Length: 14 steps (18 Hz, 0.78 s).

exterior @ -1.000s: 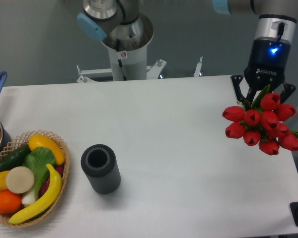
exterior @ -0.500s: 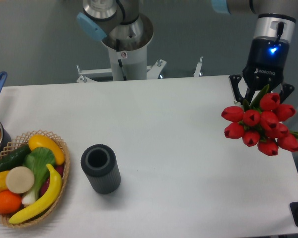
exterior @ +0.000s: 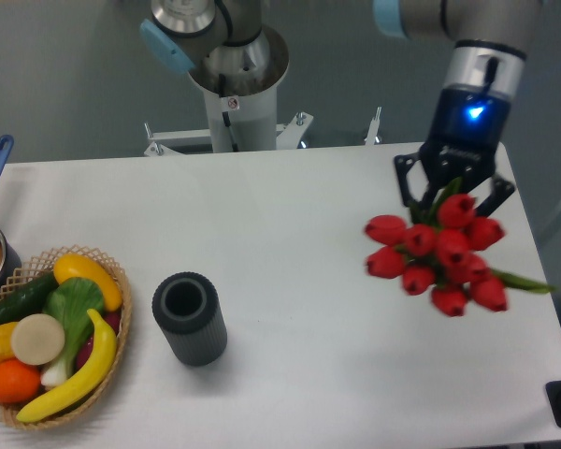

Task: Insert the flowers into the vase
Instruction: 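Carry the red tulips over to the black vase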

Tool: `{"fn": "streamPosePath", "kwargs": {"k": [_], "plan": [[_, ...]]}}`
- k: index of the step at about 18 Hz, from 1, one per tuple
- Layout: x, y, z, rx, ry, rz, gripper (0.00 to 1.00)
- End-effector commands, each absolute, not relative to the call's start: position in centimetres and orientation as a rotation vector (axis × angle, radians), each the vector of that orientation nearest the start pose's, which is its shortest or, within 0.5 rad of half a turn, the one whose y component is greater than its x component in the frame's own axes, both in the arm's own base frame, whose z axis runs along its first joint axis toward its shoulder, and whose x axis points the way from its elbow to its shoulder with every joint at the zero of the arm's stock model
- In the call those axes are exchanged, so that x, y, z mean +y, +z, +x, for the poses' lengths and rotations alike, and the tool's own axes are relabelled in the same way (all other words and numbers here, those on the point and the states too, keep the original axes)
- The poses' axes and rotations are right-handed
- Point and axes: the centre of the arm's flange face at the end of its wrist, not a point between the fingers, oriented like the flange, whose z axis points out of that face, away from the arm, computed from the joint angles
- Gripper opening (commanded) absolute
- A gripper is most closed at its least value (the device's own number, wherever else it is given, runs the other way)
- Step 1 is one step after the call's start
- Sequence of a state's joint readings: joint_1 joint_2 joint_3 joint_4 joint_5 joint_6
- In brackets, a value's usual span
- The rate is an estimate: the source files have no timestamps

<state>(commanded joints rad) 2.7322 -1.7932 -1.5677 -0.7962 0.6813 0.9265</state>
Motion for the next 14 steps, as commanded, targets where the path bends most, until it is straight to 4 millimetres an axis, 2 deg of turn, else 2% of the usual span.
{"fn": "streamPosePath", "kwargs": {"k": [2,6,9,12,14], "plan": [[44.2,49.2,-45.4,0.082,-0.039,-2.079,0.34],[47.3,49.1,-42.4,0.177,-0.140,-2.006,0.34],[48.9,49.1,-40.3,0.242,-0.197,-1.954,0.34],[50.4,48.2,-38.8,0.282,-0.256,-1.921,0.34],[51.1,48.5,-37.6,0.317,-0.295,-1.876,0.34]]}}
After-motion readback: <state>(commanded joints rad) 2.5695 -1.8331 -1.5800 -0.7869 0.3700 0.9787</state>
